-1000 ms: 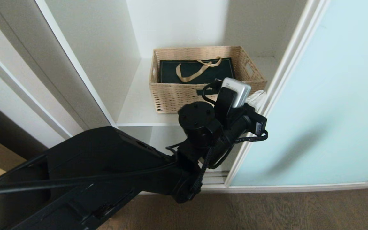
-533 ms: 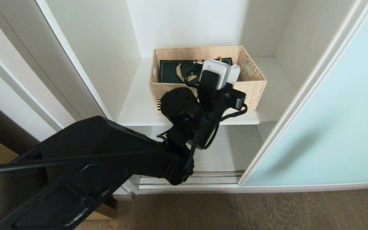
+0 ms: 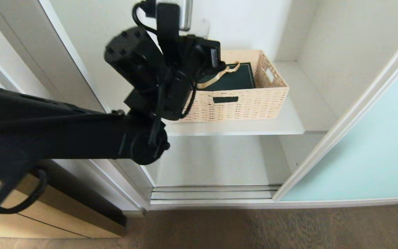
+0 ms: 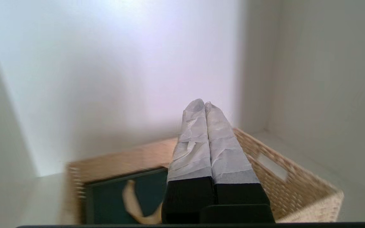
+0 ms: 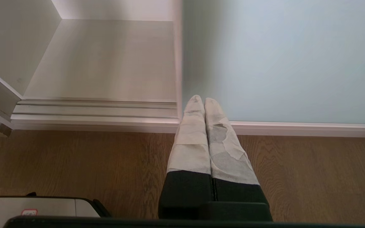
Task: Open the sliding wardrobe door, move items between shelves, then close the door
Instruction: Open the door
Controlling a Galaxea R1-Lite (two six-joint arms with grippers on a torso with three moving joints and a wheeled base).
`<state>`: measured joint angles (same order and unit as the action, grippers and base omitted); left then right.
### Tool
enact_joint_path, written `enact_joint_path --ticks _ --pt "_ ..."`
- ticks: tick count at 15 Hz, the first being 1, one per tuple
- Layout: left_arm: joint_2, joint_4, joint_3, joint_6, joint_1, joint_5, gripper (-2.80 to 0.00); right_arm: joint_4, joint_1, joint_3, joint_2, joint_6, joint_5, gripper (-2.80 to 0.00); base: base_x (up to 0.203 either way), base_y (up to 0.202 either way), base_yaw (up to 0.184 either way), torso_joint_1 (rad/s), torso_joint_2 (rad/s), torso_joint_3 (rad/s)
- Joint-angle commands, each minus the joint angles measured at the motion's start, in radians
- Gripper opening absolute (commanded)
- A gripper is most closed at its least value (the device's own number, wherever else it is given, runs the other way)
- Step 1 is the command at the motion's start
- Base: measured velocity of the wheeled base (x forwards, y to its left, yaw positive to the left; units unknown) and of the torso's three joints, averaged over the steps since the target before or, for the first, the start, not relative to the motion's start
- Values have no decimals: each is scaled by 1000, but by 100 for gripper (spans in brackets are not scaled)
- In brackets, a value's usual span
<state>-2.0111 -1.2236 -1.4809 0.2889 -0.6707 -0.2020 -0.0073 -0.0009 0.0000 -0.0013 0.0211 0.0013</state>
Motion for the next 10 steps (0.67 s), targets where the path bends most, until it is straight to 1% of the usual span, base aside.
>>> enact_joint_path --ticks 1,5,6,7,8,9,10 --pt "218 136 28 1 3 -18 -280 0 1 2 0 0 0 -280 0 0 0 0 0 0" --pt "568 654 124 3 4 -72 -280 0 1 2 0 0 0 -280 0 0 0 0 0 0" --pt "656 801 146 1 9 -97 -280 0 0 2 0 0 0 -280 0 0 0 0 0 0" --pt "730 923 173 -6 23 -118 -280 0 1 2 0 0 0 -280 0 0 0 0 0 0" --pt "816 1030 223 -18 53 -136 -280 0 0 2 0 0 0 -280 0 0 0 0 0 0" --pt "900 1102 291 -32 98 -146 -280 0 1 2 0 0 0 -280 0 0 0 0 0 0" --pt "990 1149 383 -43 162 -155 -280 0 1 2 0 0 0 -280 0 0 0 0 0 0"
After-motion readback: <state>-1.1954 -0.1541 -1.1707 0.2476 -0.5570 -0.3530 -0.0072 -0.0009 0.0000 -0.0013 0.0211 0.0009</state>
